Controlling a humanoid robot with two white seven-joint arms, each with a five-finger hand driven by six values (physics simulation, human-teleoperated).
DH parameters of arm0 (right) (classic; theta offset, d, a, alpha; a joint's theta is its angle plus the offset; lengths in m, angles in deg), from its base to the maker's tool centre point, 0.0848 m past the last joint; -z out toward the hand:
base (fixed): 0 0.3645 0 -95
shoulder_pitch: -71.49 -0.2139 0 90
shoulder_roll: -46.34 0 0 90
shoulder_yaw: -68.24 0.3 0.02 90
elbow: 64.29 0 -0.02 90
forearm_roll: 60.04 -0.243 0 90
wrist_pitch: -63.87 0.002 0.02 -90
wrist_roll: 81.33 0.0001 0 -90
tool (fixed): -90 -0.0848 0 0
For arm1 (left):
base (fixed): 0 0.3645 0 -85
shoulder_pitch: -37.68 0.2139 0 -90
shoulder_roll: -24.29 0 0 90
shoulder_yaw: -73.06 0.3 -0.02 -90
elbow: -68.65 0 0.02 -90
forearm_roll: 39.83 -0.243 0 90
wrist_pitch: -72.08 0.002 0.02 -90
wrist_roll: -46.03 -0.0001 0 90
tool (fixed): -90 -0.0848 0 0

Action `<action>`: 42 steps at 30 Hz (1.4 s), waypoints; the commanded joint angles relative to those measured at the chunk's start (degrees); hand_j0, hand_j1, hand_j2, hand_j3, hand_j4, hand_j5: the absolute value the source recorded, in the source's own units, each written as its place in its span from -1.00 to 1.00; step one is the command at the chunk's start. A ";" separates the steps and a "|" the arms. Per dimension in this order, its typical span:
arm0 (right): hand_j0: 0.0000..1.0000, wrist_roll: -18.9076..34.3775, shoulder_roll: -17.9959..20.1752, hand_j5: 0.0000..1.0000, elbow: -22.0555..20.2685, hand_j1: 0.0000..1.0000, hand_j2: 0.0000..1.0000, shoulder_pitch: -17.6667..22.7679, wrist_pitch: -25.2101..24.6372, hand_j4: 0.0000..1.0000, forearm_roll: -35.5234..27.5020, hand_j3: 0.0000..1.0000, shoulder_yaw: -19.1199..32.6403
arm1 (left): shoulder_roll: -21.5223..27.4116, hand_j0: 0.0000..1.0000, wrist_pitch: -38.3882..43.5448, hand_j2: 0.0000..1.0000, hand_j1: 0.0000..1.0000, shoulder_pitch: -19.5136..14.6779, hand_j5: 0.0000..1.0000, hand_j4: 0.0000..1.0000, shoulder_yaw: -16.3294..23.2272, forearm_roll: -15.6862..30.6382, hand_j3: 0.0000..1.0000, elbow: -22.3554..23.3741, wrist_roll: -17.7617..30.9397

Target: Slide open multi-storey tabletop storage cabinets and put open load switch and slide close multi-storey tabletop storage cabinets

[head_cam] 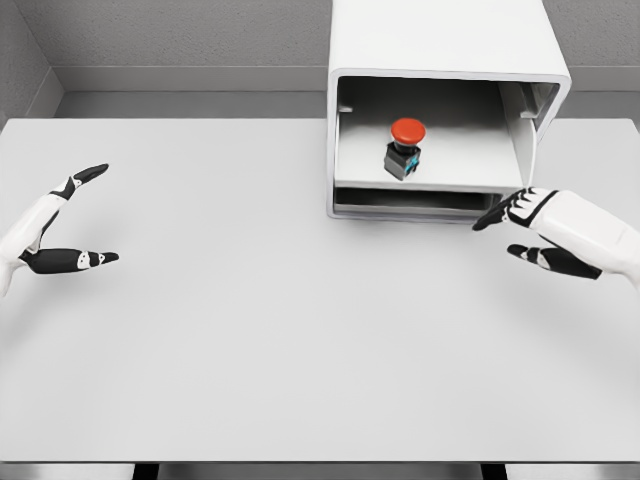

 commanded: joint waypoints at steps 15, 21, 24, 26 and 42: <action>0.36 -0.02 -3.18 0.36 8.51 0.36 0.36 -8.88 -0.09 0.36 -0.30 0.36 -8.47 | 0.00 1.00 0.13 1.00 1.00 0.09 1.00 1.00 -0.02 0.49 1.00 -0.04 -0.02; 0.36 0.07 -3.80 0.36 10.62 0.36 0.36 -10.81 -0.09 0.36 -0.30 0.36 -9.88 | -0.17 1.00 0.13 1.00 1.00 0.18 1.00 1.00 -0.02 0.58 1.00 -0.13 -0.02; 0.37 -0.02 -3.89 0.37 11.94 0.37 0.37 -12.22 -0.09 0.37 -0.30 0.37 -10.85 | -0.26 1.00 0.13 1.00 1.00 0.18 1.00 1.00 -0.02 0.58 1.00 -0.13 -0.02; 0.37 0.07 -4.06 0.37 12.47 0.37 0.37 -13.18 -0.09 0.37 -0.30 0.37 -11.20 | -0.26 1.00 0.13 1.00 1.00 0.18 1.00 1.00 -0.02 0.67 1.00 -0.13 -0.02; 0.40 -0.46 0.86 0.40 13.35 0.40 0.40 -12.48 -0.09 0.40 -0.74 0.40 -10.41 | -0.35 1.00 0.13 1.00 1.00 0.18 1.00 1.00 -0.02 0.49 1.00 -0.13 -0.02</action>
